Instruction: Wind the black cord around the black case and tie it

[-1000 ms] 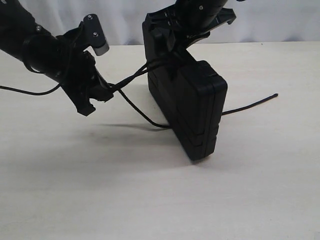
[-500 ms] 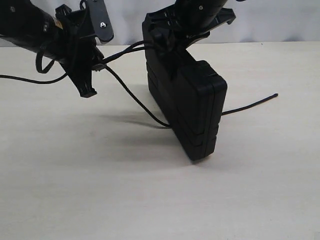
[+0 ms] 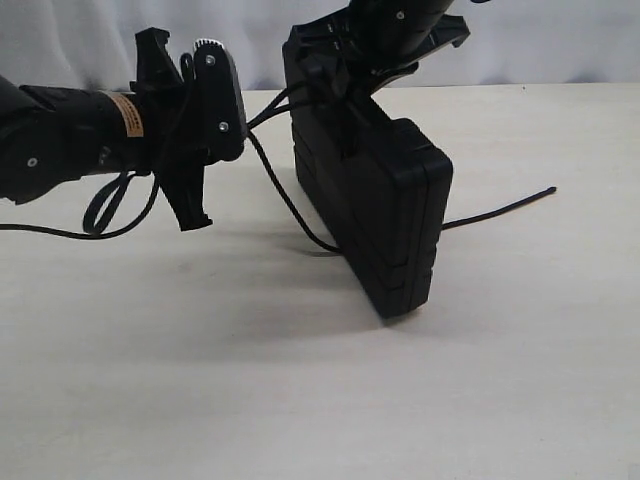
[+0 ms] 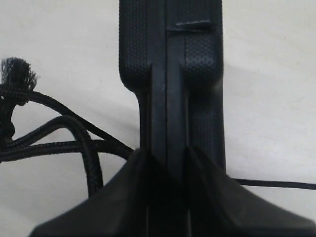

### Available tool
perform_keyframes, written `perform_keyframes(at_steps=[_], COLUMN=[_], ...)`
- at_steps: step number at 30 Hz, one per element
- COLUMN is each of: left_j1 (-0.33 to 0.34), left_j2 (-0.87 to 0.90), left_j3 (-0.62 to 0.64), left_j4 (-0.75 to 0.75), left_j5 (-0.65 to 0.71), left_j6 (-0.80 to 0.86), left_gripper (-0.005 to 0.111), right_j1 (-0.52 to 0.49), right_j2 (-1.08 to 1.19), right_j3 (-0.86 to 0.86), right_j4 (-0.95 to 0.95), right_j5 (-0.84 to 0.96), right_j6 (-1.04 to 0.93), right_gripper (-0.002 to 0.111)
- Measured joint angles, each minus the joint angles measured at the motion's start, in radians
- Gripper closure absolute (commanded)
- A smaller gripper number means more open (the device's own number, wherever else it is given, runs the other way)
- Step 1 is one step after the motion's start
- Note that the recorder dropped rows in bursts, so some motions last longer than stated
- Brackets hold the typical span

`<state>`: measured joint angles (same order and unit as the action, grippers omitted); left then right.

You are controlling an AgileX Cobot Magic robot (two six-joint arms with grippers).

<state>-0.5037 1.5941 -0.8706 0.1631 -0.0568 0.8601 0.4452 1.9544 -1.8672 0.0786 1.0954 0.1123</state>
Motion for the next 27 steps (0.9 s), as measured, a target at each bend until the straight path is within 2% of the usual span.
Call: perform_keyframes(at_steps=[3,10,15,21,27], left_j1=[-0.013,-0.044,-0.03,-0.024,0.036], left_j2=[0.0,0.0,0.0,0.0,0.0], left_j3=[0.007,0.008,0.008,0.008,0.008], left_j4=[0.014,0.018,0.018,-0.023,-0.064], left_j5=[-0.012,0.078,0.084,-0.029,-0.025], left_j6=[0.015,0.216,0.222,0.183,0.191], left_gripper=[0.107,0.107,0.107,0.107,0.107], right_j1=[0.0,0.0,0.0,0.0,0.0], right_j2=[0.0,0.0,0.0,0.0,0.0], right_j3=[0.0,0.0,0.001,0.002,0.002], right_j4=[0.002,0.002,0.006,0.014,0.014], right_j5=[-0.001,-0.004,-0.004,-0.006,-0.006], right_j6=[-0.009,-0.023,-0.026,-0.026,-0.026], right_gripper=[0.104,0.104,0.104,0.104,0.104])
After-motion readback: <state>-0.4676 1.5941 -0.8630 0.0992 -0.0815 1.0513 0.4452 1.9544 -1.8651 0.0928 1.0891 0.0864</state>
